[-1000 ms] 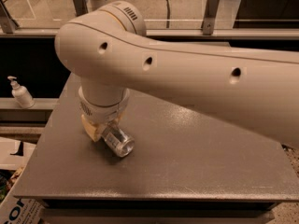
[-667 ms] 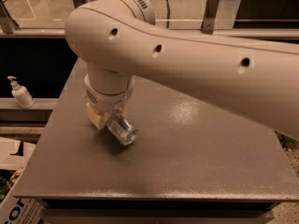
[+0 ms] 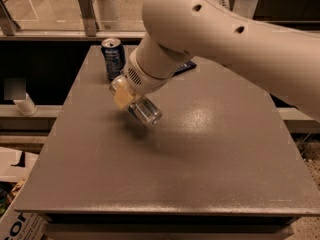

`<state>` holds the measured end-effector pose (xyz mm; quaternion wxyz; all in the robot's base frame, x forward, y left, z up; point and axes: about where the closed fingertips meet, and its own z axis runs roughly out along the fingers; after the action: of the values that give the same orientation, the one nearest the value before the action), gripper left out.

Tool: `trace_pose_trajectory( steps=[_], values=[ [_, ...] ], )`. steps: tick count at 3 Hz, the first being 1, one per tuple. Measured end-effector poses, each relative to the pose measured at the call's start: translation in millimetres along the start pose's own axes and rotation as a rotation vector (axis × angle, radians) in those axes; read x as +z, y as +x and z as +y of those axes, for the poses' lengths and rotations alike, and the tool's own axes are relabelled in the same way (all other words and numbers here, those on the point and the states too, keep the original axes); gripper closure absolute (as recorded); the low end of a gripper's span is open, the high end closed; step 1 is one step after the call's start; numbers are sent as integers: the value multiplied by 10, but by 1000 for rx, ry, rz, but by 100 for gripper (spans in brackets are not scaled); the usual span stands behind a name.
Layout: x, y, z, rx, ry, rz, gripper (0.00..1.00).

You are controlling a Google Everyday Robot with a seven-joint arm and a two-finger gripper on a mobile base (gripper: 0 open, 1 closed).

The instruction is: Place redbull can upright

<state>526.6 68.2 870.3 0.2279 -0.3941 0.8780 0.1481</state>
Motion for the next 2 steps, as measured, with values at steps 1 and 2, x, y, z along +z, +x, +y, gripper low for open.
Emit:
trace_pose_trajectory(
  steps=[1, 2],
  values=[
    [-40, -68, -153, -6, -119, -192, 100],
    [-166, -71, -191, -46, -173, -307, 100]
  ],
)
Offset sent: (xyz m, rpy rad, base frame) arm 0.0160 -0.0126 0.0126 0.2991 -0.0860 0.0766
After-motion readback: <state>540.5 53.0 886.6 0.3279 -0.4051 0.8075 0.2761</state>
